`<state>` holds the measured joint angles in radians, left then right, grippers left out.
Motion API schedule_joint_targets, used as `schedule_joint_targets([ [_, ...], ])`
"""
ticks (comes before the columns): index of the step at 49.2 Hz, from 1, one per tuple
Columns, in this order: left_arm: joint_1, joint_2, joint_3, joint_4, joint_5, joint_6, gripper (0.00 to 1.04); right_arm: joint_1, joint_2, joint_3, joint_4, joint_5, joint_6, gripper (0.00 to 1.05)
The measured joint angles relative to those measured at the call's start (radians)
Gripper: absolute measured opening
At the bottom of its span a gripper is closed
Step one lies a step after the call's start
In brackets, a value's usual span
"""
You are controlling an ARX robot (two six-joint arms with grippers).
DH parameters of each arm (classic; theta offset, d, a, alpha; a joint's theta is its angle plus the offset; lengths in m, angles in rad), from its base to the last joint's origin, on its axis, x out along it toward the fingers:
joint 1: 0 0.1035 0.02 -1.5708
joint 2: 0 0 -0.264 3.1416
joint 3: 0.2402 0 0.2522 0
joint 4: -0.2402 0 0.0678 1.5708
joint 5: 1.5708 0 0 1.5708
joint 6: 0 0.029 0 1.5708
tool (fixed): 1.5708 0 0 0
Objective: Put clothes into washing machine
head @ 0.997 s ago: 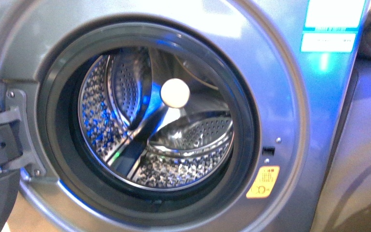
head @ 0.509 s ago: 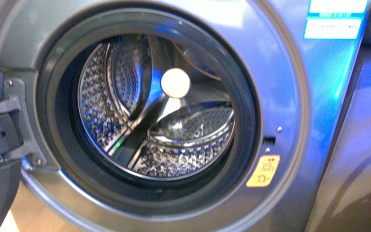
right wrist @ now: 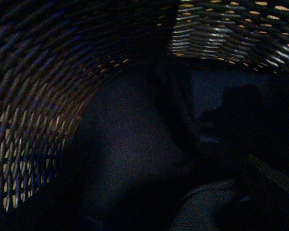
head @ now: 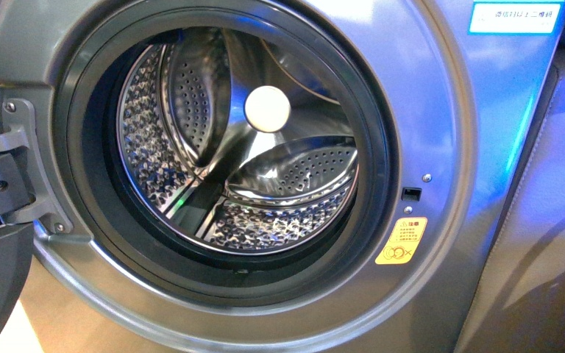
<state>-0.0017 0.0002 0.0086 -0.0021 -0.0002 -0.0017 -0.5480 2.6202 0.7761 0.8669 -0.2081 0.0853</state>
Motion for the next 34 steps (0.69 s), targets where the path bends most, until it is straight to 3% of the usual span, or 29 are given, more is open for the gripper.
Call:
schedule_joint_targets([
  [34,0.0,0.0,0.0,0.0,0.0,0.0,0.98,-0.074,0.168,0.09,0.021,0.035,-0.035,0.97],
])
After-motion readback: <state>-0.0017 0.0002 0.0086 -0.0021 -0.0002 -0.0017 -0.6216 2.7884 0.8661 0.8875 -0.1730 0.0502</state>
